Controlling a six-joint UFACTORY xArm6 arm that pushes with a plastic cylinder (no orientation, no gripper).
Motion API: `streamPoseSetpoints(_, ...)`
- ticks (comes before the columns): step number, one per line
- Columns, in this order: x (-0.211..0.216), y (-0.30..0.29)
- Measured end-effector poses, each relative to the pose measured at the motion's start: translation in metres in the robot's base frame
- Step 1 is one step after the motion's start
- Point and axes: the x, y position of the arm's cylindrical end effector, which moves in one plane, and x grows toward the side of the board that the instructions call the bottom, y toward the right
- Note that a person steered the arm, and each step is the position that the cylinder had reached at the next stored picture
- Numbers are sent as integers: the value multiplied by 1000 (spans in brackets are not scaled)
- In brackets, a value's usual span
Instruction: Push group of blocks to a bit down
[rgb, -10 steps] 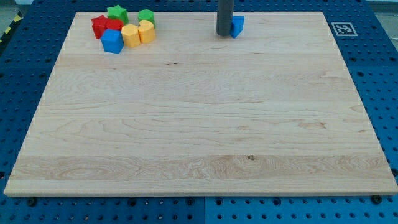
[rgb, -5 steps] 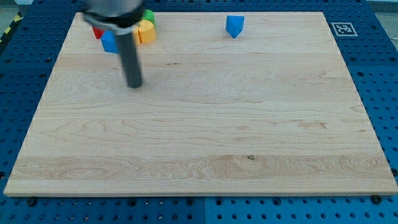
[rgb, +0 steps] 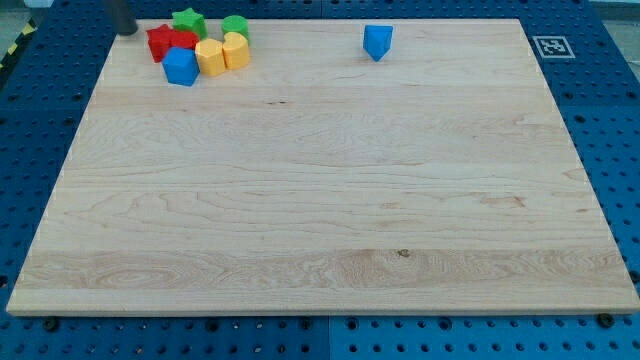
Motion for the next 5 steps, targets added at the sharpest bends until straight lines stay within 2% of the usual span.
streamPoseSetpoints(1, -1, 3)
streamPoseSetpoints(2, 2, 41)
streamPoseSetpoints(4, 88, 129)
streamPoseSetpoints(5, 84, 136)
